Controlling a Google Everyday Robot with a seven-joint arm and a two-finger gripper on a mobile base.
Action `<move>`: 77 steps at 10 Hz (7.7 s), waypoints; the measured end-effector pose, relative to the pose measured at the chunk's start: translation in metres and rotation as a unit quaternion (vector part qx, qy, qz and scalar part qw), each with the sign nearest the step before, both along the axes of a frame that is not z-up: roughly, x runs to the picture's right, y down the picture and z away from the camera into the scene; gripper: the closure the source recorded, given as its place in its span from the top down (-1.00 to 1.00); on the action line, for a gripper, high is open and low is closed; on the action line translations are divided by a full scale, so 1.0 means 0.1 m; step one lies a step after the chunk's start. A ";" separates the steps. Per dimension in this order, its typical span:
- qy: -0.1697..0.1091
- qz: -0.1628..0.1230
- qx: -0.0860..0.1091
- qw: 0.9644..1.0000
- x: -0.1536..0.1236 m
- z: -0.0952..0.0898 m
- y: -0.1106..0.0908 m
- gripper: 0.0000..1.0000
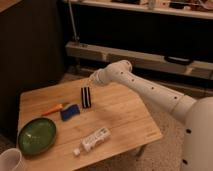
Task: Place the eraser on the white sponge
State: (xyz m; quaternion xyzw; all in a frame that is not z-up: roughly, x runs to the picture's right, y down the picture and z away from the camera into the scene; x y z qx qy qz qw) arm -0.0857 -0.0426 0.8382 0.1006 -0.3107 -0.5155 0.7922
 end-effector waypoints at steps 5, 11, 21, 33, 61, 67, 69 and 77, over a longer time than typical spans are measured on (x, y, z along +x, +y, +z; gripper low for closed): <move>0.000 0.000 0.000 1.000 0.00 0.00 0.00 -0.94; 0.000 0.000 0.000 1.000 0.00 0.00 0.00 -0.94; 0.050 -0.055 0.018 0.997 0.02 -0.03 -0.25 -0.94; 0.107 -0.202 -0.043 0.973 -0.20 0.71 -0.05 0.60; 0.069 -0.273 -0.041 0.959 -0.74 0.52 0.07 -1.00; -0.001 -0.326 0.000 0.945 -0.94 -0.13 0.11 -1.00; -0.009 -0.346 0.015 0.938 -0.99 -0.08 0.45 -1.00; -0.039 -0.390 0.015 0.920 -1.32 -0.02 0.86 -1.00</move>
